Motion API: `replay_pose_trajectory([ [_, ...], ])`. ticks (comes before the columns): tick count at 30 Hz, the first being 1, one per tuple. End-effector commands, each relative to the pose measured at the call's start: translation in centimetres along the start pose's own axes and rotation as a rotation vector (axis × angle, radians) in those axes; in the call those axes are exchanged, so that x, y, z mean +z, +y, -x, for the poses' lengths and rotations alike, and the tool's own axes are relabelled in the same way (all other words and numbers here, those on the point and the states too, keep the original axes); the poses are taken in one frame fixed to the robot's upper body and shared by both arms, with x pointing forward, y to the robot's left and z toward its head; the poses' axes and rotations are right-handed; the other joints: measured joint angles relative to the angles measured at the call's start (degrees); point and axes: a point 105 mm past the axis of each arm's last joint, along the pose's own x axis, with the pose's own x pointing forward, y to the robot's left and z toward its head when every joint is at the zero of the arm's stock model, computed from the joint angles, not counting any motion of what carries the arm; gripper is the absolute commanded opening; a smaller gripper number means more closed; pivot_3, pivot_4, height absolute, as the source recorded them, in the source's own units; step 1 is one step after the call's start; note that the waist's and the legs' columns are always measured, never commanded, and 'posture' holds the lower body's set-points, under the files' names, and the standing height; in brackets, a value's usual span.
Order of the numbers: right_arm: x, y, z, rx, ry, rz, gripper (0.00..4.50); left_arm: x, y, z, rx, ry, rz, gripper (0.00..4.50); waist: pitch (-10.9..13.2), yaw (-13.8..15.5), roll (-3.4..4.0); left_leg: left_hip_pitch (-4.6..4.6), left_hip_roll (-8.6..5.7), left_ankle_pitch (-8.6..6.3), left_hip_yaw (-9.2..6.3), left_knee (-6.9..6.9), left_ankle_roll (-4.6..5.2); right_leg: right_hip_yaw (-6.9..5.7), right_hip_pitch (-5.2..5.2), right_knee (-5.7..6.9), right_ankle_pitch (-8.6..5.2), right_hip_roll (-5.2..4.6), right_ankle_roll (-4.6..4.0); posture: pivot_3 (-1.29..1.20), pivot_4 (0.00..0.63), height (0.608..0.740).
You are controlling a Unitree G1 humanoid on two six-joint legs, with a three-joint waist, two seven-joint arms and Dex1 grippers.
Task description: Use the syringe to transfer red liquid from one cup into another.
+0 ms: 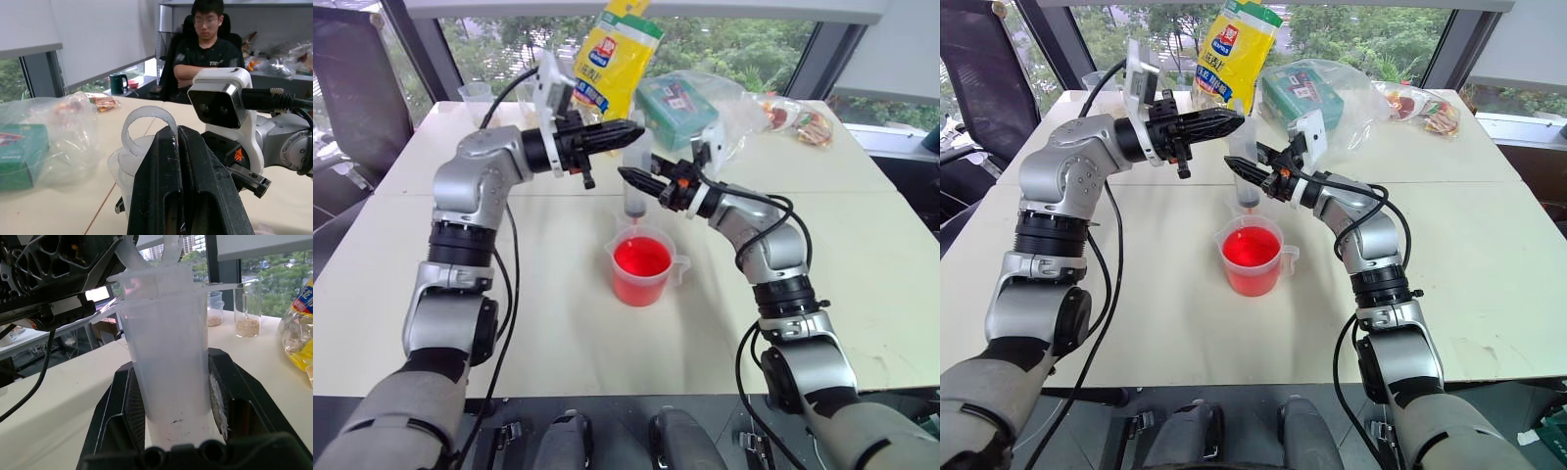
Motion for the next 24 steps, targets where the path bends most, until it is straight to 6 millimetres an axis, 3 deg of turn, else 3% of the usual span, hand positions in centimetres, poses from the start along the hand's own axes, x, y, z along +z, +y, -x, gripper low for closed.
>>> replay_pose_trajectory([
  [1,6.3,0.8,-0.1,0.029,-0.203,0.106,1.41,-2.1,-0.6,-0.5,-0.03,0.072,0.046,0.04,0.0,0.0,0.0,0.0,0.0,0.0,0.0,0.0,0.0,0.0,0.0,0.0,0.0,0.0,0.0,0.0,0.15,0.74],
  [4,5.5,0.9,-0.2,0.034,-0.184,0.098,1.41,-1.3,-0.2,-0.4,-0.011,0.058,0.031,0.04,0.0,-0.01,0.0,0.0,0.0,0.0,0.0,0.0,0.0,0.0,0.0,0.0,0.0,0.0,0.0,0.0,0.15,0.74],
  [7,4.5,1.1,-0.2,0.041,-0.161,0.087,1.41,-0.1,0.3,-0.1,0.007,0.034,0.026,0.82,0.0,0.0,0.0,0.0,0.0,0.0,0.0,0.0,0.0,0.0,0.0,0.0,0.0,0.0,0.0,0.0,0.15,0.74],
  [14,3.3,1.3,-0.1,0.044,-0.135,0.065,1.41,2.7,0.4,2.3,0.045,0.006,-0.015,4.18,0.0,-0.12,0.0,0.0,0.01,0.0,0.0,-0.04,0.0,0.0,-0.03,0.01,0.0,0.02,0.0,0.0,0.15,0.74],
  [15,3.3,1.3,-0.1,0.044,-0.135,0.066,1.41,3.1,0.4,3.0,0.057,0.004,-0.02,4.44,0.0,-0.1,0.0,0.0,0.01,0.0,0.0,-0.04,0.0,0.0,-0.03,0.01,0.0,0.02,0.0,0.0,0.15,0.74],
  [19,3.8,1.1,0.0,0.039,-0.143,0.066,1.41,4.1,0.3,5.4,0.107,0.007,-0.034,4.44,0.0,-0.11,0.0,0.0,0.01,0.0,0.0,-0.04,0.0,0.01,-0.04,0.01,0.0,0.02,0.0,0.0,0.15,0.74],
  [24,4.9,0.5,0.2,0.019,-0.144,0.074,1.41,3.6,0.0,7.3,0.166,0.032,-0.034,4.44,0.0,0.08,0.0,0.0,0.0,0.0,-0.01,-0.03,0.0,0.01,-0.01,0.01,0.0,-0.03,0.0,0.0,0.15,0.74],
])
